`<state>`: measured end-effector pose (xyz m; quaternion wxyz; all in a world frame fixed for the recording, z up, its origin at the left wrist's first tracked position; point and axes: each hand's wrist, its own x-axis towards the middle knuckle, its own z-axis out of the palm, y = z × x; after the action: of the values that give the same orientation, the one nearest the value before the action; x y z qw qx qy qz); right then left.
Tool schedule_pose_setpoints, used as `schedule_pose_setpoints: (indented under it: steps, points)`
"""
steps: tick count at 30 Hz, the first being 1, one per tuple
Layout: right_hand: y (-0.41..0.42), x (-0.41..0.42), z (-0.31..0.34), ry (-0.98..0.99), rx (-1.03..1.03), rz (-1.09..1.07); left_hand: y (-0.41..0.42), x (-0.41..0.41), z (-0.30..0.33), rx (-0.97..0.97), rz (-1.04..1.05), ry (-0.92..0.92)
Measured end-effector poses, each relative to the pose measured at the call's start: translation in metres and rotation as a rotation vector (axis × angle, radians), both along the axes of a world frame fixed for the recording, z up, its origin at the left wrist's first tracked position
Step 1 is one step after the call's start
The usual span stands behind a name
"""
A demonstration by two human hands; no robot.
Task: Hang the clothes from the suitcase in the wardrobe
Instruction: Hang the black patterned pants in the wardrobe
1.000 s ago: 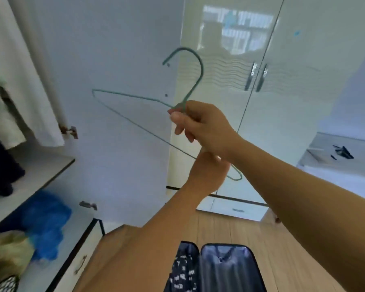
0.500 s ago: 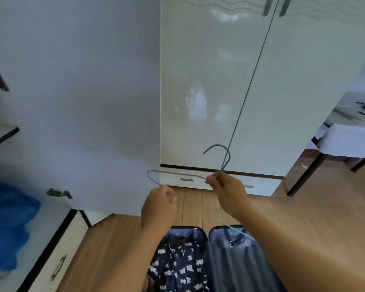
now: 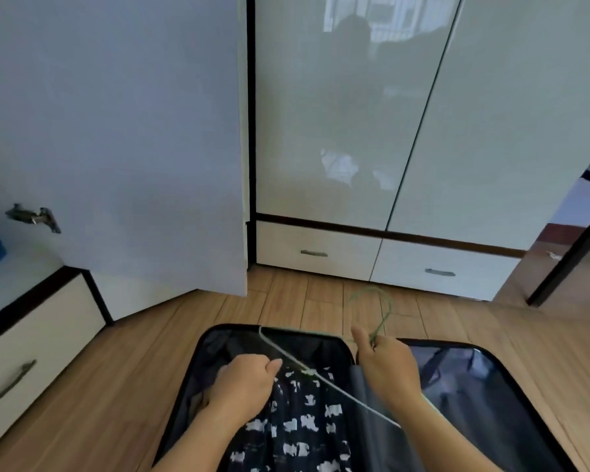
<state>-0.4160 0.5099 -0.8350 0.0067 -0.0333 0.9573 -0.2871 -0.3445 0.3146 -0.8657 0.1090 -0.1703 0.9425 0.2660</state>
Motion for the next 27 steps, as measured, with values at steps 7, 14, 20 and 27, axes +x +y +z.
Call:
schedule_pose_setpoints:
  steps: [7,14,20,27]
  points:
    - [0.004,0.003,-0.063,0.075,0.026,-0.026,0.001,0.016,-0.076,-0.065,-0.11,0.003]
    - [0.003,0.008,-0.101,-0.008,0.011,0.005,0.037,0.029,-0.147,-0.443,-0.494,-0.316]
    - [0.009,0.007,-0.119,-0.068,-0.055,-0.001,0.027,0.025,-0.157,-0.537,-0.411,-0.268]
    - [0.026,-0.004,-0.115,0.018,-0.319,-0.326,0.004,0.022,-0.165,-0.086,-0.056,-0.065]
